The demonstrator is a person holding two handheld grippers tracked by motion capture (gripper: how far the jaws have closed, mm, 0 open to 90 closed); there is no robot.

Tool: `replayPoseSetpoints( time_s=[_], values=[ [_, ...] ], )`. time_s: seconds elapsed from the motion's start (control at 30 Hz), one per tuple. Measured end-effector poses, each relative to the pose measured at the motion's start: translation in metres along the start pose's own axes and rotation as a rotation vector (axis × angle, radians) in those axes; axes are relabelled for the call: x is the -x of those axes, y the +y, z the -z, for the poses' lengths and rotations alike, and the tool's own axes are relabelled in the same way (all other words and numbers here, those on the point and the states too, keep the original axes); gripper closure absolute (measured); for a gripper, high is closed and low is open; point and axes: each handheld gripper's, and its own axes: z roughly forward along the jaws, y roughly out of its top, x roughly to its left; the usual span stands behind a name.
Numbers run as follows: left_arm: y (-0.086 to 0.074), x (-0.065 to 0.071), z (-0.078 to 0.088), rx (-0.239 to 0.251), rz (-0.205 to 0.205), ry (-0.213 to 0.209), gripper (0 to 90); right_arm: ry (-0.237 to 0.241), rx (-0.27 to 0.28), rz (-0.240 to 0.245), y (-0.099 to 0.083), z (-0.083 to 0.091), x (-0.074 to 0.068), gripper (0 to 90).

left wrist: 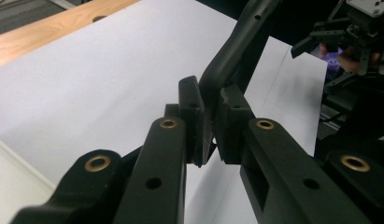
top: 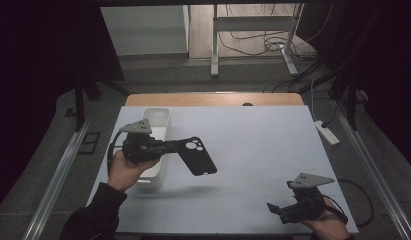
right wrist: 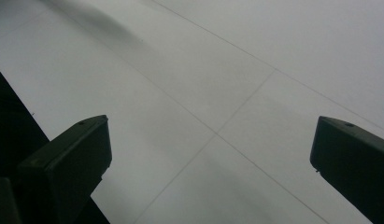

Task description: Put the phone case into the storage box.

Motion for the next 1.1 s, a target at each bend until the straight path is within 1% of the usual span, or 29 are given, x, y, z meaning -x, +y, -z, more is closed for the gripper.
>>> replayPoseSetpoints(
  time_s=[0.07, 0.13, 0.17, 0.2, 0.23, 0.3, 0.43, 0.6, 0.7, 0.8, 0.97, 1.1],
  values=[
    [0.001, -0.001, 0.001, 0.002, 0.000, 0.000, 81.9, -0.004, 0.003, -0.005, -0.001, 0.001, 0.001, 0.0],
    [0.002, -0.003, 0.005, 0.008, 0.002, 0.006, 81.9, -0.028, -0.001, -0.028, -0.006, 0.007, 0.005, 0.0],
    [0.002, -0.003, 0.005, 0.008, 0.002, 0.006, 81.9, -0.028, -0.001, -0.028, -0.006, 0.007, 0.005, 0.0],
    [0.003, -0.004, 0.006, 0.008, 0.003, 0.007, 81.9, -0.044, -0.007, -0.043, -0.008, 0.010, 0.006, 0.0],
    [0.003, -0.006, 0.008, 0.010, 0.005, 0.010, 81.9, -0.054, -0.001, -0.054, -0.012, 0.014, 0.008, 0.0],
    [0.004, -0.007, 0.010, 0.009, 0.004, 0.014, 81.9, -0.059, 0.005, -0.070, -0.014, 0.019, 0.009, 0.0],
    [0.006, -0.009, 0.013, 0.012, 0.005, 0.020, 81.9, -0.060, 0.003, -0.080, -0.017, 0.023, 0.009, 0.0],
    [0.009, -0.010, 0.018, 0.012, 0.001, 0.025, 81.9, -0.078, 0.005, -0.086, -0.022, 0.029, 0.011, 0.0],
    [0.012, -0.012, 0.021, 0.012, 0.001, 0.030, 81.9, -0.074, 0.005, -0.093, -0.022, 0.029, 0.012, 0.0],
    [0.014, -0.013, 0.024, 0.013, 0.000, 0.037, 81.9, -0.069, 0.004, -0.091, -0.022, 0.029, 0.012, 0.0],
    [0.017, -0.015, 0.030, 0.012, -0.004, 0.049, 81.9, -0.071, 0.005, -0.091, -0.022, 0.029, 0.012, 0.0],
    [0.019, -0.017, 0.035, 0.020, -0.003, 0.058, 81.9, -0.074, 0.006, -0.094, -0.022, 0.029, 0.012, 0.0]
  ],
)
